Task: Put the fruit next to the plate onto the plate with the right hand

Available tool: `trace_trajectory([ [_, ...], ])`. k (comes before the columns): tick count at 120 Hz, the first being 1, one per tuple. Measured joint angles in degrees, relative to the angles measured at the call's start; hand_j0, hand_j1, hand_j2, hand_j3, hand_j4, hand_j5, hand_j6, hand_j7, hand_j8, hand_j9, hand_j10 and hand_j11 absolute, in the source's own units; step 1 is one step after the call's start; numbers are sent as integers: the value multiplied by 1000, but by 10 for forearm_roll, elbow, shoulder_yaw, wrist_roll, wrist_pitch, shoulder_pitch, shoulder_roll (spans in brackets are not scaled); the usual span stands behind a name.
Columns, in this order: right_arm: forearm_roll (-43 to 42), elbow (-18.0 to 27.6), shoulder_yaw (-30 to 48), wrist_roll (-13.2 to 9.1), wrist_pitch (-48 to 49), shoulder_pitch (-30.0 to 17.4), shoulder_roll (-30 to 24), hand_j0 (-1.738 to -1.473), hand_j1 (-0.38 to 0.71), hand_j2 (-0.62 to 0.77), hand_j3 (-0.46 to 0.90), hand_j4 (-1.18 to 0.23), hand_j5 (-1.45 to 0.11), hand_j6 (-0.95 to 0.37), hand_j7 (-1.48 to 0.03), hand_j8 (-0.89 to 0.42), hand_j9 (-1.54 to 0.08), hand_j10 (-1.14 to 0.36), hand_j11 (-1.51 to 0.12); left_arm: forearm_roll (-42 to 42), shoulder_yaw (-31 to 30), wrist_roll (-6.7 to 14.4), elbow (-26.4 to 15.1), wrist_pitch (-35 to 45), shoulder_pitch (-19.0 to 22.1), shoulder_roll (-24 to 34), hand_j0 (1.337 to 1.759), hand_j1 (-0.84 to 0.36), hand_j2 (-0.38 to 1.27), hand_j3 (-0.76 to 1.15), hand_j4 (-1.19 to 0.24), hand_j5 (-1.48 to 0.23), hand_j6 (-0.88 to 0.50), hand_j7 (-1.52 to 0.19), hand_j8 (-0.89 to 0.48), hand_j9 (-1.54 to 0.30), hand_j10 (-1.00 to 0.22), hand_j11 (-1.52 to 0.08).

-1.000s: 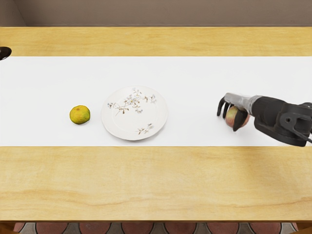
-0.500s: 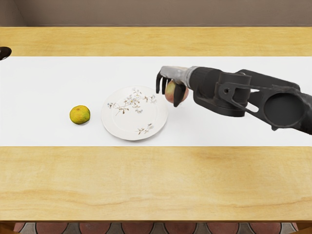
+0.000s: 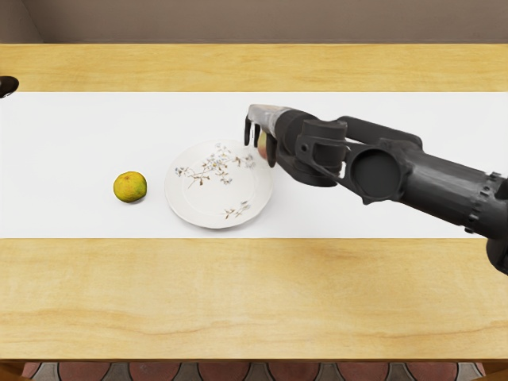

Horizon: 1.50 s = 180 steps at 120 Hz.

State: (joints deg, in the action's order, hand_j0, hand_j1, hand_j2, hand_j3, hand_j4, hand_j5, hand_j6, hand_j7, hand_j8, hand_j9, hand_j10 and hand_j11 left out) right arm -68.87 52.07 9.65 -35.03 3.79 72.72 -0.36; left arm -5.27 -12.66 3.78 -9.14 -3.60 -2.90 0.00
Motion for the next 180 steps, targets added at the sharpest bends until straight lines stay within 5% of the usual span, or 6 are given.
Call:
trace_trajectory([
  [18, -2, -15, -28, 0, -4, 12, 3, -1651, 125, 53, 0, -650, -916, -651, -876, -364, -909, -350, -894, 0, 0, 0, 0, 0, 0, 0, 1658, 55, 49, 0, -245, -318, -245, -318, -245, -318, -245, -318],
  [50, -2, 30, -44, 0, -6, 34, 3, -1650, 128, 38, 0, -655, -905, -643, -875, -357, -903, -340, -905, 0, 0, 0, 0, 0, 0, 0, 1658, 55, 49, 0, -245, -318, -245, -318, -245, -318, -245, -318],
  [116, 8, 61, -50, 0, -51, -7, 4, -1652, 146, 74, 0, -641, -869, -644, -848, -361, -874, -339, -871, 0, 0, 0, 0, 0, 0, 0, 1658, 55, 49, 0, -245, -318, -245, -318, -245, -318, -245, -318],
  [148, 53, 69, -41, 0, -82, 5, 4, -1656, -181, 16, 0, -203, -273, -205, -267, -129, -275, -122, -274, 0, 0, 0, 0, 0, 0, 0, 1658, 55, 49, 0, -245, -318, -245, -318, -245, -318, -245, -318],
  [164, 95, 147, -3, 0, -82, 29, -5, -1657, -243, 5, 0, -122, -163, -124, -160, -84, -163, -80, -163, 0, 0, 0, 0, 0, 0, 0, 1658, 55, 49, 0, -245, -318, -245, -318, -245, -318, -245, -318],
  [180, 165, 234, 37, 0, -56, 37, -86, -1658, -275, 0, 0, -80, -106, -82, -104, -60, -106, -58, -106, 0, 0, 0, 0, 0, 0, 0, 1658, 55, 49, 0, -245, -318, -245, -318, -245, -318, -245, -318],
])
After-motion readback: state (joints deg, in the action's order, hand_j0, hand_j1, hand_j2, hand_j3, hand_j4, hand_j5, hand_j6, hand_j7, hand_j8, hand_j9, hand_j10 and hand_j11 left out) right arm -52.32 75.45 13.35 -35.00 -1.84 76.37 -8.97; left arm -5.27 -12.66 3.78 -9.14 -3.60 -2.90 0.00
